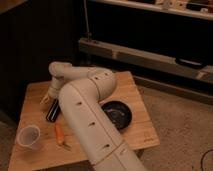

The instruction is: Place the eraser on the white sponge

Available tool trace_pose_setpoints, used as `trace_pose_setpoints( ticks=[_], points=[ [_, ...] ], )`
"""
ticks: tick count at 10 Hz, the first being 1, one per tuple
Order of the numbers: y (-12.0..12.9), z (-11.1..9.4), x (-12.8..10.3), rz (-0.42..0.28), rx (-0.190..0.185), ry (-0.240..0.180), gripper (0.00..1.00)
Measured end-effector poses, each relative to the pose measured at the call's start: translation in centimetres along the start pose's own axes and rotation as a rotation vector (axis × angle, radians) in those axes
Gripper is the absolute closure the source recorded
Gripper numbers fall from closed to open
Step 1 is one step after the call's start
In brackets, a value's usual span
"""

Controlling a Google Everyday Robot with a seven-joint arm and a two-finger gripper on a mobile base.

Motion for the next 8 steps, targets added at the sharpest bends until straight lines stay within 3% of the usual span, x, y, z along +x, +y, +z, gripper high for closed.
trace_pose_setpoints(
  ticks=[2, 3, 8],
  points=[
    [-0.17, -0.04, 0.09, 0.003, -0.005, -0.003, 0.21],
    [-0.1, 0.01, 0.11, 0.002, -0.005, -0.003, 0.27],
    [-0.16, 0.16, 0.1, 0.004, -0.003, 0.001, 0.76]
  ],
)
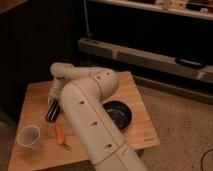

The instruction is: Place the eraser on the white sponge

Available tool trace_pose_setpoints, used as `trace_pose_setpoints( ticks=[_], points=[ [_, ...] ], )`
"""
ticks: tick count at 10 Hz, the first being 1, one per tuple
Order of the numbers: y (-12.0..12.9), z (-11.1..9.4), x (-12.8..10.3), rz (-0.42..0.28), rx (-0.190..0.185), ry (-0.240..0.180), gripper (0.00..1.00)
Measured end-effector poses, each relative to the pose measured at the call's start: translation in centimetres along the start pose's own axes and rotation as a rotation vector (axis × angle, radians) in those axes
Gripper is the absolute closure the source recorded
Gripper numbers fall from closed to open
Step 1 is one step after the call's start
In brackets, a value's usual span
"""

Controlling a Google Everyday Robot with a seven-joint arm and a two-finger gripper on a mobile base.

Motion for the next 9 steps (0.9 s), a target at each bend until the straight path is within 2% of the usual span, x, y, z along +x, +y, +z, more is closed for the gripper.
trace_pose_setpoints(
  ticks=[2, 3, 5, 7, 9],
  points=[
    [-0.1, -0.3, 0.0, -0.001, 0.002, 0.016, 0.96],
    [-0.1, -0.6, 0.0, -0.001, 0.003, 0.02, 1.0],
    [-0.2, -1.3, 0.0, 0.004, -0.001, 0.026, 1.0],
    [-1.2, -2.9, 0.1, 0.019, -0.021, 0.016, 1.0],
    [-3.8, -5.6, 0.9, 0.036, -0.067, -0.009, 1.0]
  ],
)
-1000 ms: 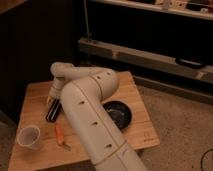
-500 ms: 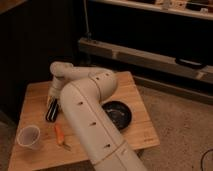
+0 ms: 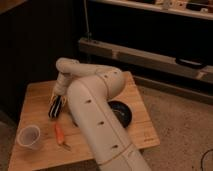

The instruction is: Place the eraser on the white sponge

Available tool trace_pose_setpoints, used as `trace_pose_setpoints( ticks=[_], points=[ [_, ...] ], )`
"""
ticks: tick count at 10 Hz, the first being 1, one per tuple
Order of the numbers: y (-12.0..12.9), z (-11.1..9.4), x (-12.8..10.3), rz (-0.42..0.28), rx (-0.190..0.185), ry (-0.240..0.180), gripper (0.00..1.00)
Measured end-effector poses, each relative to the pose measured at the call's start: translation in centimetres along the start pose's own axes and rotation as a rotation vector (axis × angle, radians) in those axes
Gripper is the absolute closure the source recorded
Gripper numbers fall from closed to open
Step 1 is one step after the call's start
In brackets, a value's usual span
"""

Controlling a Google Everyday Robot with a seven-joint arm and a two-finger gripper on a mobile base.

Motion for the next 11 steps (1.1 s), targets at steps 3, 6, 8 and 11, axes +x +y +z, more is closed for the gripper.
trace_pose_setpoints(
  ticks=[3, 6, 8, 11],
  points=[
    [-3.9, -4.2, 1.4, 0.026, -0.066, -0.049, 1.0],
    [-7.0, -7.1, 2.4, 0.073, -0.122, -0.103, 1.0],
    [-9.7, -8.2, 3.1, 0.139, -0.144, -0.134, 1.0],
    [-13.5, -9.5, 4.3, 0.236, -0.158, -0.176, 1.0]
  ],
)
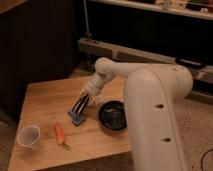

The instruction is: Place the eraser on the white sponge

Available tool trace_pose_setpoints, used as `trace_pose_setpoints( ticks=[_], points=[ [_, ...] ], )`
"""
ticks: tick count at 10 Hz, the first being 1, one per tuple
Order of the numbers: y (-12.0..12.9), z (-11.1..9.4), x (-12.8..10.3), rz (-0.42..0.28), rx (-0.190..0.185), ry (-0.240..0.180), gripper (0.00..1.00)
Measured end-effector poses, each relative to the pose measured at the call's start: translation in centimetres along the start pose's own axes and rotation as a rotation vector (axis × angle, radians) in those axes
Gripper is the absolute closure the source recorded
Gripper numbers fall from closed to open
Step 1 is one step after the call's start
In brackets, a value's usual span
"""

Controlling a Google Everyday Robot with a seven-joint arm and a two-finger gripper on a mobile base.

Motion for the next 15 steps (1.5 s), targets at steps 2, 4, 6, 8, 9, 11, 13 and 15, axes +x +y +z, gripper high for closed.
trace_pose_setpoints(
  ticks=[2, 4, 6, 8, 9, 11, 13, 15],
  points=[
    [-0.7, -0.4, 0.1, 0.014, 0.0, -0.008, 1.0],
    [0.2, 0.1, 0.2, 0.006, -0.007, -0.002, 1.0],
    [1.9, 1.1, 0.5, -0.029, -0.023, 0.027, 1.0],
    [3.0, 1.7, 0.8, -0.051, -0.022, 0.046, 1.0],
    [3.3, 2.0, 1.1, -0.059, -0.016, 0.056, 1.0],
    [3.8, 2.5, 1.3, -0.071, -0.011, 0.069, 1.0],
    [4.3, 2.7, 1.6, -0.085, -0.009, 0.08, 1.0],
    [5.2, 3.3, 2.0, -0.104, -0.002, 0.095, 1.0]
  ],
)
